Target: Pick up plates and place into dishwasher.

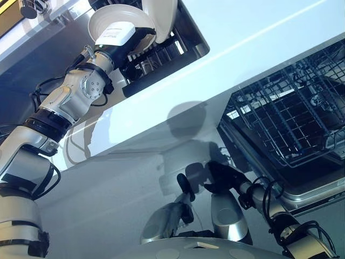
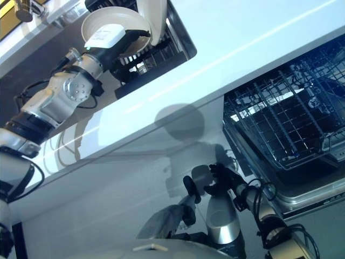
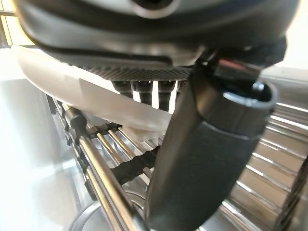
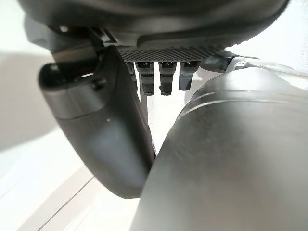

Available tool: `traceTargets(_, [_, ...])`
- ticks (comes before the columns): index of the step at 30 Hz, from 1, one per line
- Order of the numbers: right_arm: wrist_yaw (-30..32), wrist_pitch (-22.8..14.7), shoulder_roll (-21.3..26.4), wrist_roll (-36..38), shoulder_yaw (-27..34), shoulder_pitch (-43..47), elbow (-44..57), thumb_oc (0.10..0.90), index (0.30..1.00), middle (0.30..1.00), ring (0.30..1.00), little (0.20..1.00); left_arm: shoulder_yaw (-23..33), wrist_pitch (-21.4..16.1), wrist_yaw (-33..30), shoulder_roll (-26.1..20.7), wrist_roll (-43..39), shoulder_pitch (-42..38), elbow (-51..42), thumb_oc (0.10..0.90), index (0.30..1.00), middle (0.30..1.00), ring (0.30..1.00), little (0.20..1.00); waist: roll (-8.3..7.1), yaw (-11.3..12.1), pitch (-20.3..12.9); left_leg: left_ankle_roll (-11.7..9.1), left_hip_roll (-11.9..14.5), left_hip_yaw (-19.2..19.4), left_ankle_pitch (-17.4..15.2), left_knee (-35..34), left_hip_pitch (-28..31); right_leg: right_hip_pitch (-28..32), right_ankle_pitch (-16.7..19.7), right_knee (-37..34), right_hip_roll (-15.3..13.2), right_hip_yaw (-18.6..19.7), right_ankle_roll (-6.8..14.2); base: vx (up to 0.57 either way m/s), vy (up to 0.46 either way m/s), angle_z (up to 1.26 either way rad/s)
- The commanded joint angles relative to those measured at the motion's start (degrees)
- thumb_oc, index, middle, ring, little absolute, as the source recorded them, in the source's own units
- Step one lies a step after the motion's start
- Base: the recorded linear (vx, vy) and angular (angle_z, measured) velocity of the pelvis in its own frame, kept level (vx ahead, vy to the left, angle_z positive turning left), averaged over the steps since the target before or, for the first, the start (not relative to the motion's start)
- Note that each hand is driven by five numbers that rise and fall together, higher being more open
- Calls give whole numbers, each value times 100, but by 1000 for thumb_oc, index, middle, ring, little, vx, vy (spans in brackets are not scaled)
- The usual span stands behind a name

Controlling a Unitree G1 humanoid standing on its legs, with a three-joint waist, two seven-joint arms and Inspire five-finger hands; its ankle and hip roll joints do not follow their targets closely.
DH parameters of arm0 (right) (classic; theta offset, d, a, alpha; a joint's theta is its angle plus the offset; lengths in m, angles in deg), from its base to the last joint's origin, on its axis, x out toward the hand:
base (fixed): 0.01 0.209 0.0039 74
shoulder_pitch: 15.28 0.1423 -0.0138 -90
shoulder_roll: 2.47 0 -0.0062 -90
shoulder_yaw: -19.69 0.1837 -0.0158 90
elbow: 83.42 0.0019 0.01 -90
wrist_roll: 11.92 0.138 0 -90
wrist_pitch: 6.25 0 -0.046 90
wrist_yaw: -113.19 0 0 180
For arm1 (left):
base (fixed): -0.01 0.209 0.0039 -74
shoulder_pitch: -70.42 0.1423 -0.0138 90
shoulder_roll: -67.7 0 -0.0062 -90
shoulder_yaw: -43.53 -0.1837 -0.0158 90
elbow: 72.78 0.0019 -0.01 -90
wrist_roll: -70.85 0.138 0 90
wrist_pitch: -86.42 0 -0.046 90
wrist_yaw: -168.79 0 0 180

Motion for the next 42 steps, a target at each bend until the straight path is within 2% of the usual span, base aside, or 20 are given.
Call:
traceTargets(1, [-22,-121,22,-66,-281,-308,227,800,900,900,900,900,40,314,-93,-123,299,-366,566,800,900,900,900,900,-147,-97,43,-150,-182,70,-482,281,-99,-351,-521,556,-74,-191,410,0,0,0])
traceTargets(18, [-70,30,15,-219,-241,-481,230,800,900,900,900,900,158,607,-419,-498,829,-308,501,800,900,900,900,900,-82,3,-206,-168,-247,-116,-511,275,77,-26,-562,442,-88,-269,381,2,-2,2])
traceTargets(22, [-92,111,24,-255,-231,-515,294,800,900,900,900,900,96,815,-665,-636,1502,-304,530,800,900,900,900,900,-47,10,-252,-171,-261,-144,-519,268,105,8,-572,437,-88,-268,378,0,0,0])
traceTargets(27, [-114,124,45,-250,-223,-528,259,800,900,900,900,900,-61,1160,-778,-762,1580,-368,545,800,900,900,900,900,-22,11,-280,-163,-287,-161,-537,285,131,44,-581,443,-103,-263,386,0,0,0])
traceTargets(32, [-85,179,55,-172,-248,-515,331,800,900,900,900,900,-33,1518,-948,-685,1628,-289,704,800,900,900,900,900,-31,-4,-252,-151,-299,-160,-539,291,113,9,-580,461,-93,-223,379,0,0,0])
traceTargets(33, [-92,187,67,-157,-245,-510,350,800,900,900,900,900,-37,1539,-947,-689,1635,-295,731,627,752,752,752,727,-36,-7,-244,-152,-297,-156,-538,293,107,0,-578,465,-92,-217,381,0,0,0])
traceTargets(34, [-94,201,71,-152,-240,-502,377,800,900,900,900,900,-28,1585,-940,-669,1681,-288,759,267,444,444,444,367,-42,-9,-234,-153,-294,-153,-537,294,99,-11,-577,469,-91,-209,384,0,0,0])
traceTargets(35, [-86,196,72,-145,-241,-493,396,800,900,900,900,900,-22,1677,-882,-636,1751,-281,792,100,300,300,300,200,-44,-15,-219,-154,-293,-147,-531,295,85,-38,-573,482,-89,-197,385,0,0,0])
traceTargets(42, [-87,168,95,-127,-272,-434,473,800,900,900,900,900,-4,1760,-949,-536,1909,-337,1120,100,300,300,300,200,-67,-62,-145,-156,-277,-98,-520,300,22,-152,-554,514,-74,-158,387,-3,-1,-1])
